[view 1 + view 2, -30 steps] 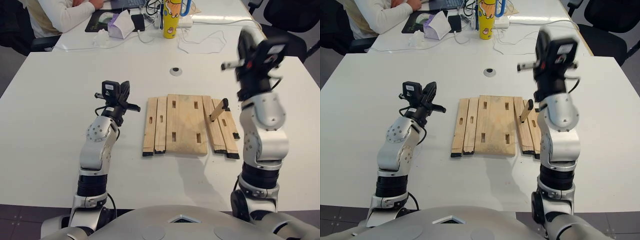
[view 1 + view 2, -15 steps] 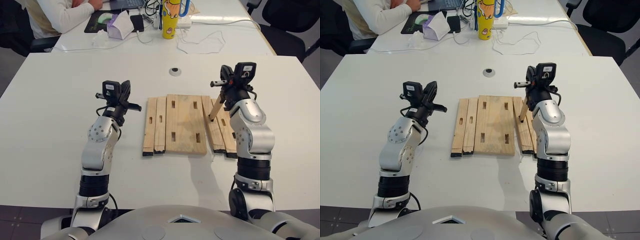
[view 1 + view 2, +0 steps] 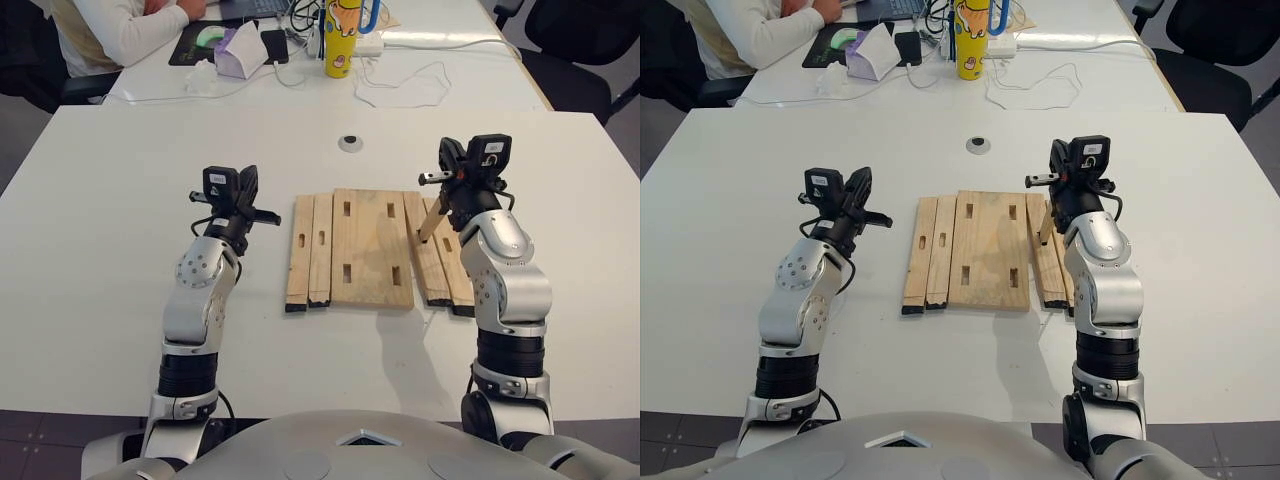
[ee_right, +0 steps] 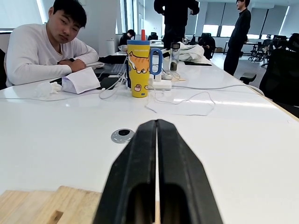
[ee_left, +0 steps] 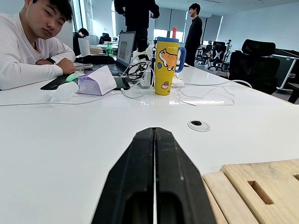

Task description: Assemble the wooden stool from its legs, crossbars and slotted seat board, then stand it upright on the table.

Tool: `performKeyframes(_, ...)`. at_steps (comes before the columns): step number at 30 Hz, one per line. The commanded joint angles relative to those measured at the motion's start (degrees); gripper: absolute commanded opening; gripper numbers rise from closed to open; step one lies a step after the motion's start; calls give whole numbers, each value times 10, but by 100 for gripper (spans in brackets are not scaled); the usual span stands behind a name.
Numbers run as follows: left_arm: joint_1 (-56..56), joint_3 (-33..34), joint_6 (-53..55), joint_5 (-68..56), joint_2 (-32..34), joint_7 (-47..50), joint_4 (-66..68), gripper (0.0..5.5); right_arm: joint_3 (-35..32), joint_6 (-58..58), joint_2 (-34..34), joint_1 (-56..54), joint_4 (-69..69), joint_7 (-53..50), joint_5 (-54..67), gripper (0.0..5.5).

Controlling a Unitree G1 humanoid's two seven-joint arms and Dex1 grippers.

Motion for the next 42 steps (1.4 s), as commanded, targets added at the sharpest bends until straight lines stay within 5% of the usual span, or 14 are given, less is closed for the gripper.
performKeyframes(1, -1, 3, -1, 0, 0, 0, -1, 0, -1, 25, 1, 19, 6, -3, -1, 3)
performKeyframes(17, 1, 3, -6, 2, 0, -1, 2, 0, -37, -68, 1, -83, -137, -38, -1, 3)
performKeyframes(23, 14, 4, -7, 4, -2, 5, -8, 0, -102, -2, -44, -6, -110, 0, 33, 85)
performKeyframes(34, 38, 0, -20, 13, -20, 30, -17, 0, -52, 76, -111, 252, -145, 104, 35, 246)
performKeyframes(42, 52, -7, -25, 15, -32, 41, -24, 0, -69, 49, -96, 218, -141, 97, 68, 249)
